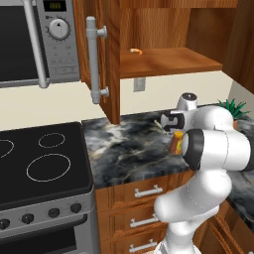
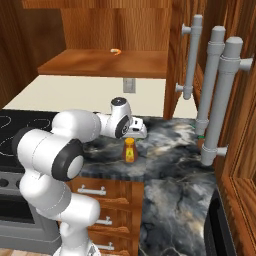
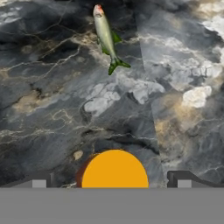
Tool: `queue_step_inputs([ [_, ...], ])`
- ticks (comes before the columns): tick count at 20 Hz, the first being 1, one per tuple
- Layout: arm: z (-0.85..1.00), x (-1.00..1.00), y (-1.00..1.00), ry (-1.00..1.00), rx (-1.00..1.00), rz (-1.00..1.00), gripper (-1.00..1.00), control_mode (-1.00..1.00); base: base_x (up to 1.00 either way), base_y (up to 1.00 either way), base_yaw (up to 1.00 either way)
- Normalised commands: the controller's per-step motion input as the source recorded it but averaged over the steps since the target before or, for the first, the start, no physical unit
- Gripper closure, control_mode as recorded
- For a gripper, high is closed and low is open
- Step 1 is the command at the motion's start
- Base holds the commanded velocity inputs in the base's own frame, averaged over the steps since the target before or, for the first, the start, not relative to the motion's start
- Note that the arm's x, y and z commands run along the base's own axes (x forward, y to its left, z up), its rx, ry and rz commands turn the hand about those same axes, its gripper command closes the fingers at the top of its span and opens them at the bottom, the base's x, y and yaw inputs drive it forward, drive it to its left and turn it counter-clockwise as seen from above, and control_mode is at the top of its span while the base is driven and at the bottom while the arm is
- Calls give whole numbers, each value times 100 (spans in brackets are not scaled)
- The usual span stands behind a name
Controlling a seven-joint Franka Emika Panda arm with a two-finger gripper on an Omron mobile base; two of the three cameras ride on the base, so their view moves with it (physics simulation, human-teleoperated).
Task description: Pick the cereal and honey bottle from the counter and place them in the cabinets closest to them.
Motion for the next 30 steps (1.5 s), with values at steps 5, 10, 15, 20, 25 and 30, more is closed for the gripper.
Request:
queue_step_inputs([
  [5, -15, 0, -3, 0, 0, 0, -100, -100, 0, 0, 0],
  [10, -15, 0, -2, 0, 0, 0, -100, -100, 0, 0, 0],
  [15, -13, 0, -3, 0, 0, 0, -100, -100, 0, 0, 0],
  [20, -13, 0, -3, 0, 0, 0, -100, -100, 0, 0, 0],
  [25, -8, 0, -2, 0, 0, 0, -100, -100, 0, 0, 0],
  [30, 0, 0, 0, 0, 0, 0, 100, -100, 0, 0, 0],
])
